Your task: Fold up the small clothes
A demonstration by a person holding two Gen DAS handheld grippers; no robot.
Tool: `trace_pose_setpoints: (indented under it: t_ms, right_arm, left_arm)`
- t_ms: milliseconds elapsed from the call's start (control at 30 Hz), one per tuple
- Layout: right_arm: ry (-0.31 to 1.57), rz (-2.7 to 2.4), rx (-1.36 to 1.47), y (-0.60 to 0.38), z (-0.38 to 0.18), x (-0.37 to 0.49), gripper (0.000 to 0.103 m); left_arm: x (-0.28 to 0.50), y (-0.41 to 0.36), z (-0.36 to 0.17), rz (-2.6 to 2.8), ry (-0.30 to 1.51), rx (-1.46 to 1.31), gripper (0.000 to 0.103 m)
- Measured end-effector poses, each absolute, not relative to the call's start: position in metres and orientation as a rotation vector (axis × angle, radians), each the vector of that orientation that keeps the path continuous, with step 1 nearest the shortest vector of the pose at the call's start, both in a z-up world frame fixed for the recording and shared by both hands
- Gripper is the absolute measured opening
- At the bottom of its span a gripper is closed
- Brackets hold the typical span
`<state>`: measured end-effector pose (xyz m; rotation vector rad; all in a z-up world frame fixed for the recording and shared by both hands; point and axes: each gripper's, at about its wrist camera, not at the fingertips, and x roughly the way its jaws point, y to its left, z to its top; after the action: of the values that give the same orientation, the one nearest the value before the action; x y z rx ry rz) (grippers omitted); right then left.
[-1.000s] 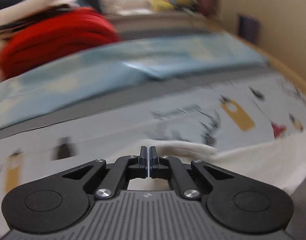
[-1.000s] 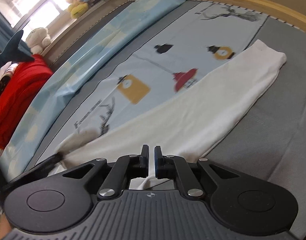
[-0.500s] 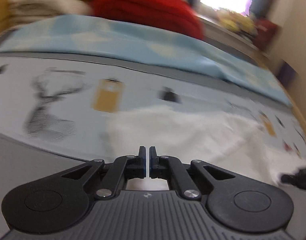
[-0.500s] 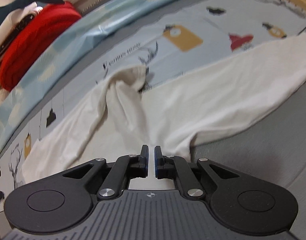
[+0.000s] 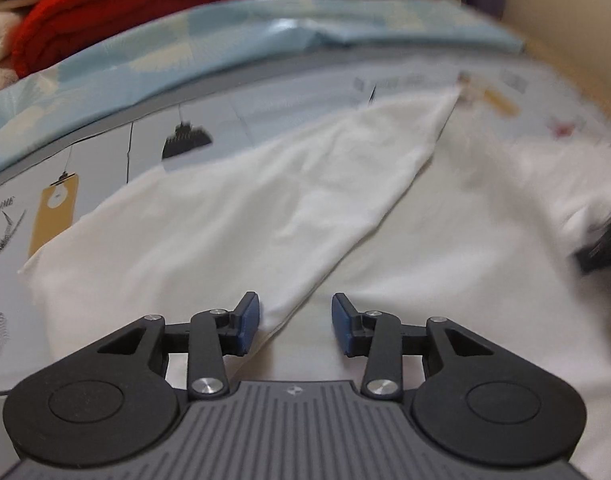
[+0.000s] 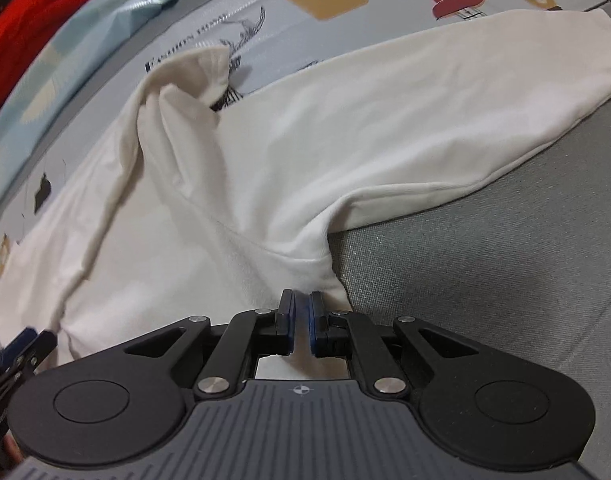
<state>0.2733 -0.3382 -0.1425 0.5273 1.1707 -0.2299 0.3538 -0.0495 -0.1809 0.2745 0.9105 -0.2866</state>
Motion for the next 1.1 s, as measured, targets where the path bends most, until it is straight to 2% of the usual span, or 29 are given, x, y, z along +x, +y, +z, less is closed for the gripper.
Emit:
trace_pose_setpoints:
  t_ms: [33, 67, 100, 300, 367, 467, 567, 600, 667, 867, 1000, 1100]
  right_arm:
    - [1.172, -0.228, 0.514, -0.338, -0.142, 0.274, 0.006]
    - [1.175, -0.227, 0.496, -0.336, -0.141, 0.275, 0.006]
    - [1.178, -0.227, 0.485, -0.334, -0.14, 0.277, 0.006]
    - [1.186, -0.244, 0.429, -0.326, -0.141, 0.284, 0.006]
    - [1.183, -0.251, 0.412, -0.323, -0.141, 0.285, 0.006]
    - [1.18, -0.266, 0.402, -0.321, -0.141, 0.286, 0.006]
    - [1.178, -0.265, 0.392, -0.321, -0.141, 0.286, 0.006]
    - [1.177, -0.264, 0.395, -0.322, -0.141, 0.286, 0.006]
    - [1.178, -0.263, 0.404, -0.322, -0.141, 0.286, 0.006]
    - [1.176, -0.276, 0.389, -0.316, -0.141, 0.286, 0.006]
    - [1.178, -0.279, 0.394, -0.317, -0.139, 0.287, 0.006]
    - [1.163, -0.29, 0.393, -0.315, -0.131, 0.286, 0.007]
  left_arm:
    - [0.355, -0.049, -0.182, -0.283, 0.904, 0.299, 0.036]
    - [0.355, -0.046, -0.184, -0.276, 0.89, 0.315, 0.012]
    - [0.356, -0.04, -0.183, -0.259, 0.886, 0.32, 0.005]
    - [0.355, 0.055, -0.133, -0.032, 0.856, 0.101, 0.005]
    - [0.348, 0.103, -0.126, 0.092, 0.906, 0.002, 0.006]
    - [0.327, 0.192, -0.14, 0.417, 1.075, -0.154, 0.006]
    - [0.298, 0.26, -0.154, 0.58, 1.183, -0.411, 0.036]
    - [0.291, 0.27, -0.15, 0.58, 1.175, -0.459, 0.037]
    - [0.29, 0.262, -0.131, 0.556, 1.124, -0.388, 0.039]
    - [0.309, 0.17, -0.085, 0.329, 0.893, -0.046, 0.045]
    - [0.319, 0.099, -0.095, -0.01, 0.85, 0.025, 0.049]
    - [0.325, 0.052, -0.117, -0.175, 0.892, 0.042, 0.052]
